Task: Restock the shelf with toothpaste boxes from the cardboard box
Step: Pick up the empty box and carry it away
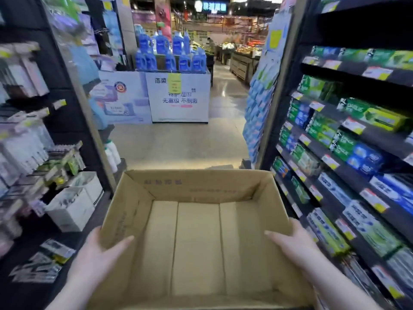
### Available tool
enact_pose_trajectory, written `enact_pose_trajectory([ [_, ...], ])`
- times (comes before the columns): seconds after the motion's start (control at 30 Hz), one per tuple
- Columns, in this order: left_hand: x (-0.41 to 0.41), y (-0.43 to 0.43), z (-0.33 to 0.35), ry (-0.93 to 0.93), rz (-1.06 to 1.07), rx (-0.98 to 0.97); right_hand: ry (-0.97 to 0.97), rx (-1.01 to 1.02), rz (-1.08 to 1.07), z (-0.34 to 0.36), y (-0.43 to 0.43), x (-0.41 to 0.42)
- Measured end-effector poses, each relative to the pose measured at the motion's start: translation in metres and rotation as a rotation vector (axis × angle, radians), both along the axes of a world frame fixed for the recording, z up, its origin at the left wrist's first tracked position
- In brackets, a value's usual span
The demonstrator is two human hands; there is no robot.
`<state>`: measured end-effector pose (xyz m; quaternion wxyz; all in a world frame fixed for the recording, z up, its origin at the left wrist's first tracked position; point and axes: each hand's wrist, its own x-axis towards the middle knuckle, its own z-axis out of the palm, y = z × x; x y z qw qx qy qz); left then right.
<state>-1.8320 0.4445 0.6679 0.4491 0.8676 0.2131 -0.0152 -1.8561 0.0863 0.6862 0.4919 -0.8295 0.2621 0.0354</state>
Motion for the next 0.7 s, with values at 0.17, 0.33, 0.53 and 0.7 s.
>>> enact_pose_trajectory([
  [0.17, 0.112, 0.046, -0.003, -0.048, 0.133, -0.001, 0.009, 0.010, 0.123, 0.003, 0.043, 0.148],
  [0.33, 0.241, 0.083, -0.001, -0.098, 0.126, 0.028, 0.015, -0.001, 0.101, -0.009, 0.086, 0.286],
  [0.53, 0.415, 0.113, 0.008, -0.039, 0.014, 0.011, 0.060, 0.063, 0.013, -0.011, 0.110, 0.417],
  [0.7, 0.537, 0.101, 0.001, 0.021, -0.100, 0.006, 0.071, 0.085, -0.088, -0.022, 0.099, 0.506],
])
